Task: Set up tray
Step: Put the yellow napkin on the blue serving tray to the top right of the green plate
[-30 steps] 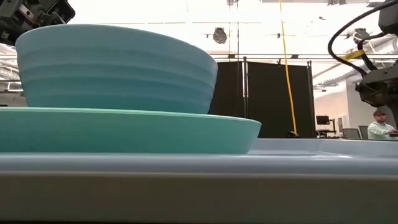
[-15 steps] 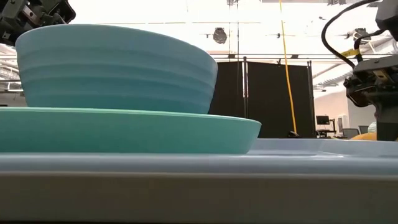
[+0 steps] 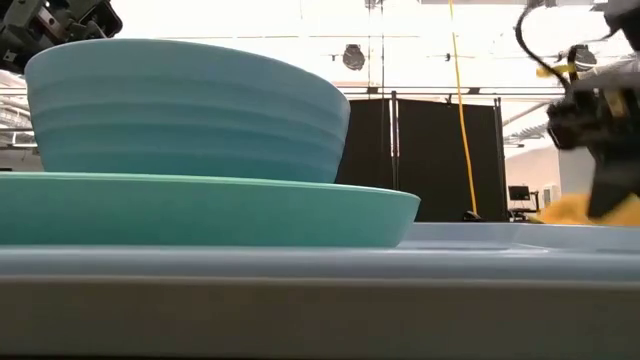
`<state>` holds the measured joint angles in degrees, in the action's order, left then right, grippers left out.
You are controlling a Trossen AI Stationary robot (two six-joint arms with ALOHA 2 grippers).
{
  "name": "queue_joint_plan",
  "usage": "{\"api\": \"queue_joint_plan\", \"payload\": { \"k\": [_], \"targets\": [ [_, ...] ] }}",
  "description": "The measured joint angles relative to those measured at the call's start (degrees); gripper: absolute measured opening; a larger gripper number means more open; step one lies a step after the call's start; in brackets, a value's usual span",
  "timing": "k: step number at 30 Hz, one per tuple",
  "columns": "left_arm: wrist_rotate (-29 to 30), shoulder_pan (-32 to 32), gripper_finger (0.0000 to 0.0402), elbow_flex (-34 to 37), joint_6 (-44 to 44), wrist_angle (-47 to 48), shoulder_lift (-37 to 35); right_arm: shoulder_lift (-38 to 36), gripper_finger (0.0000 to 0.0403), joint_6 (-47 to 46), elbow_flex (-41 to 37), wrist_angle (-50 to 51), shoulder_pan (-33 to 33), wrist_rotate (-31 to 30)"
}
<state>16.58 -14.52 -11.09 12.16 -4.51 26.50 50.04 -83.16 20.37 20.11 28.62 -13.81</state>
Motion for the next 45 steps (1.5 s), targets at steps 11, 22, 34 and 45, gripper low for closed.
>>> {"api": "queue_joint_plan", "payload": {
  "k": [11, 22, 34, 45],
  "targets": [
    [1.2, 0.0, 0.0113, 0.0, 1.1, 0.0, 0.0, -4.6, 0.0003, 17.0, 3.3, -22.3, 0.3, -2.0],
    [1.6, 0.0, 0.0113, 0.0, 1.9, 0.0, 0.0, 5.9, 0.0003, 25.6, 3.3, -54.7, 6.4, -3.0],
    [1.6, 0.0, 0.0113, 0.0, 2.0, 0.0, 0.0, 30.9, 0.0003, 22.9, 10.4, -73.2, 11.6, -7.3],
    [1.6, 0.0, 0.0113, 0.0, 2.8, 0.0, 0.0, 38.7, 0.0003, 26.3, 18.9, -72.9, 14.7, -12.3]
  ]
}}
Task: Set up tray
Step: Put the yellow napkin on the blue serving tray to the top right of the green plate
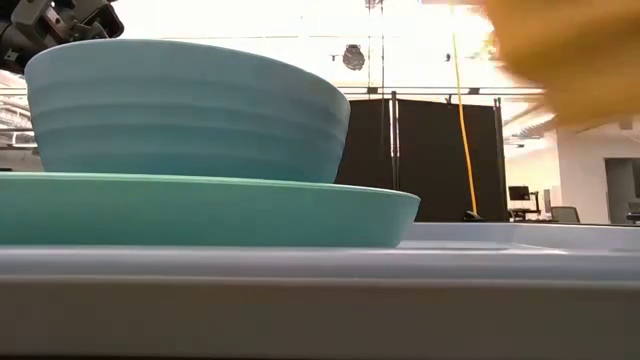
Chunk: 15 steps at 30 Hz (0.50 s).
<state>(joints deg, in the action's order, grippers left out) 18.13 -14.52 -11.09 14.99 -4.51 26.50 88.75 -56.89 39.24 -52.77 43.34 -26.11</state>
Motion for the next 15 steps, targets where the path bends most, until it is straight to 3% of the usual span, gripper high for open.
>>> {"api": "queue_joint_plan", "payload": {
  "k": [7, 15],
  "targets": [
    [0.0, 0.0, 0.0113, 0.0, -0.7, 0.0, 0.0, 0.1, 0.0003, -11.1, -3.4, 16.7, 1.8, -11.6],
    [0.0, 0.0, 0.0113, 0.0, -0.7, 0.0, 0.0, 0.0, 0.0003, -17.4, -8.1, 22.3, 0.6, -16.0]
  ]
}}
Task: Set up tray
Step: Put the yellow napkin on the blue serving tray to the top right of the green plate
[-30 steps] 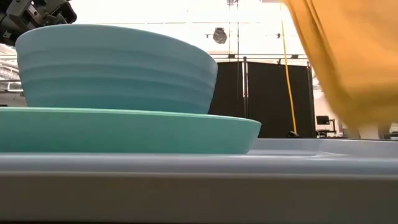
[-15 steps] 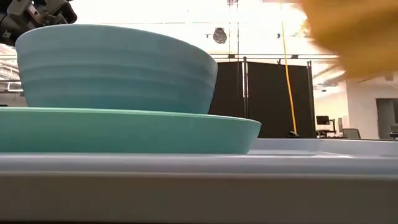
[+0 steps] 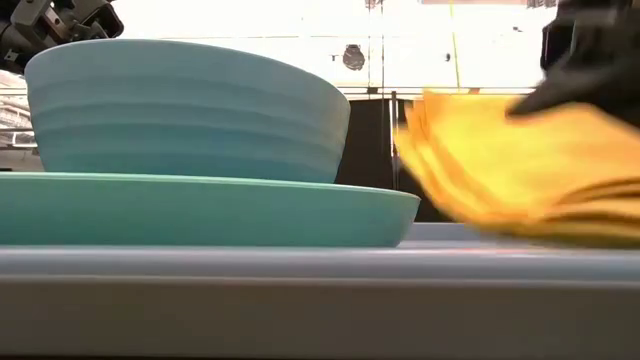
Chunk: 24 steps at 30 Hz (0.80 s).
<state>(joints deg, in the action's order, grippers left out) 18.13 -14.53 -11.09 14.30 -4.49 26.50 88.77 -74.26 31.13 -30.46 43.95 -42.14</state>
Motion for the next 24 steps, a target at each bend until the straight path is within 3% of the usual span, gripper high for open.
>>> {"api": "queue_joint_plan", "payload": {
  "k": [7, 16, 24],
  "targets": [
    [0.0, 0.0, 0.0113, 0.0, 0.8, 0.0, 0.0, 0.0, 0.0003, -7.3, -1.5, 13.1, -2.9, 0.5],
    [0.4, 0.0, 0.0113, 0.0, 1.5, 0.0, 0.0, 0.0, 0.0008, 2.3, -1.8, 13.0, -8.5, 9.2],
    [0.4, 0.0, 0.0113, 0.0, 2.0, 0.0, 0.0, 0.0, 0.0015, 7.2, -1.8, 11.6, -10.6, 10.8]
  ]
}}
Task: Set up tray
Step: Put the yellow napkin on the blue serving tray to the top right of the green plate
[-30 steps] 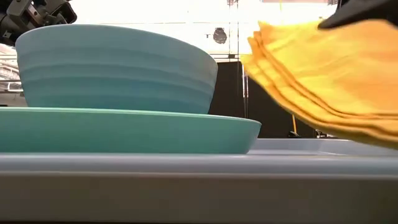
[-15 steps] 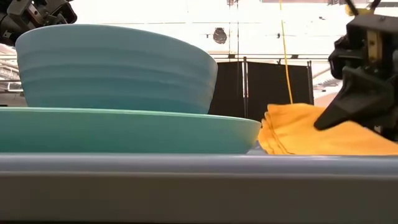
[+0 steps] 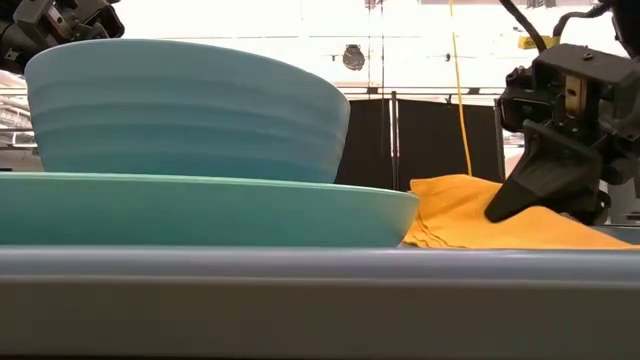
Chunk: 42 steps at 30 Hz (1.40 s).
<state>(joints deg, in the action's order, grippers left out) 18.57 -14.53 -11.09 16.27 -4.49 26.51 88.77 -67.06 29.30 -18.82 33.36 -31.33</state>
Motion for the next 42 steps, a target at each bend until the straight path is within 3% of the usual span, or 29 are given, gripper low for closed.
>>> {"api": "queue_joint_plan", "payload": {
  "k": [9, 18, 23, 29, 42],
  "targets": [
    [0.0, 0.0, 0.0113, 0.0, 0.6, 0.0, 0.0, 0.0, 0.0053, 6.2, 0.0, 0.2, -2.0, 0.2],
    [-0.1, 0.0, 0.0113, 0.0, 0.9, 0.0, 0.0, 0.0, 0.0180, 6.2, 0.0, -1.7, -2.1, 3.1],
    [-0.1, 0.0, 0.0113, 0.0, 0.9, 0.0, 0.0, 0.0, 0.0222, 10.5, 0.0, -5.8, -2.4, 0.5],
    [-0.1, 0.0, 0.0113, 0.0, 1.0, 0.0, 0.0, 0.0, 0.0232, 15.7, 0.0, -11.9, -3.8, -0.1],
    [-0.3, 0.0, 0.0113, 0.0, 1.0, 0.0, 0.0, -0.4, 0.0216, 17.4, 0.0, -13.5, -5.1, -0.1]
  ]
}}
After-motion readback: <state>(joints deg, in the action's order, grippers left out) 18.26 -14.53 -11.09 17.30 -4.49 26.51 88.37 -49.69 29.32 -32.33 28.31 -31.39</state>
